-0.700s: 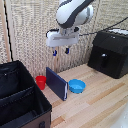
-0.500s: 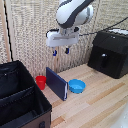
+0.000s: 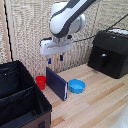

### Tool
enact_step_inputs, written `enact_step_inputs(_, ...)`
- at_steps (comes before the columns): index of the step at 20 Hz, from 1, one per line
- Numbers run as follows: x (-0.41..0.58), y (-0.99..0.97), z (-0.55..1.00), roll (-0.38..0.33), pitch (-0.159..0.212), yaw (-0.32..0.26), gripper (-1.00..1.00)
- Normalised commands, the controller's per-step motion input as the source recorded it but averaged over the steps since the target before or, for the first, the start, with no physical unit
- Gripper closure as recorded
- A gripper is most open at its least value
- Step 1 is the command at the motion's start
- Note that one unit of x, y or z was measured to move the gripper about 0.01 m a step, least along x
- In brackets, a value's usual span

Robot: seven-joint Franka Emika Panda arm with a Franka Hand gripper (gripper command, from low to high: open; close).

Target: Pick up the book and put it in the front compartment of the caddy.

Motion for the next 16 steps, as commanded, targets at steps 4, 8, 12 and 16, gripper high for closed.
enact_step_inputs(4, 0.009, 0.0, -0.37, -0.042, 0.0, 0.118, -1.0)
enact_step_inputs(8, 0.0, 0.0, -0.37, -0.046, 0.0, 0.09, -1.0)
enact_step_inputs(12, 0.0, -0.05, -0.38, -0.035, 0.0, 0.097, -1.0)
enact_step_inputs(16, 0.0, -0.14, -0.35, -0.027, 0.0, 0.097, -1.0)
